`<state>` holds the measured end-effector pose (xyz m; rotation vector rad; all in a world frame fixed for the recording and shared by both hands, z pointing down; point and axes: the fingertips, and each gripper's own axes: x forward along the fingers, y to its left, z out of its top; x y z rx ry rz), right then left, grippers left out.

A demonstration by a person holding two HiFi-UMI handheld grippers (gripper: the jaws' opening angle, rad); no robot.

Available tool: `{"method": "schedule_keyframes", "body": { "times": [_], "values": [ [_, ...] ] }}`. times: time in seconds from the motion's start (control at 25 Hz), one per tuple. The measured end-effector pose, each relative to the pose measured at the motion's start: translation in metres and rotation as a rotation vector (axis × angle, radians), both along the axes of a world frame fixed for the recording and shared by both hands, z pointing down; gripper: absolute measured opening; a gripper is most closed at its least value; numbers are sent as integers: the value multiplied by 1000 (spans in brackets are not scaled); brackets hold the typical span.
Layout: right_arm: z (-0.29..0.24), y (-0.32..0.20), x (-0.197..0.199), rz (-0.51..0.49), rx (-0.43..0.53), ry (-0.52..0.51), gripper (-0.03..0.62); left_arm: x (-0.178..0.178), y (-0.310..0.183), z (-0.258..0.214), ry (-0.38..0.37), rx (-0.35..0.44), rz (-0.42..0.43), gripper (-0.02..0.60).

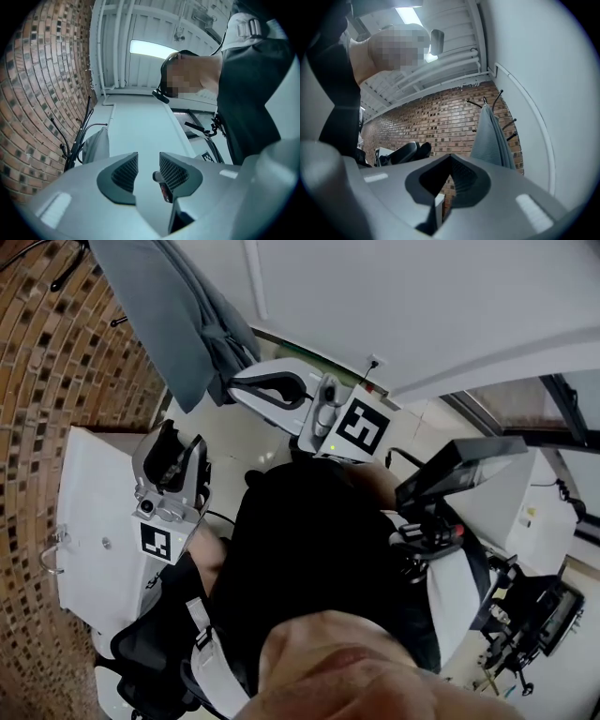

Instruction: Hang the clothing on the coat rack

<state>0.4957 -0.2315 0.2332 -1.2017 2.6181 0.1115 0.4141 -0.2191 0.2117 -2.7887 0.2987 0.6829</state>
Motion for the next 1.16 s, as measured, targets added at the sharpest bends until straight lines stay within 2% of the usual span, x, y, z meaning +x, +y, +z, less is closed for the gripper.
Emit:
{"method": "schedule_keyframes", "body": {
  "times": [0.2, 0.52, 1.16],
  "values": [
    [6, 6, 8, 17, 5, 27, 2, 4, 6, 2, 7, -1, 41, 121],
    [3, 2, -15, -14, 24, 79, 2, -18, 4, 0, 4, 2, 18, 20],
    [7, 13, 2, -14, 32, 91, 2, 2, 9, 2, -18, -6, 16, 3]
  ]
}}
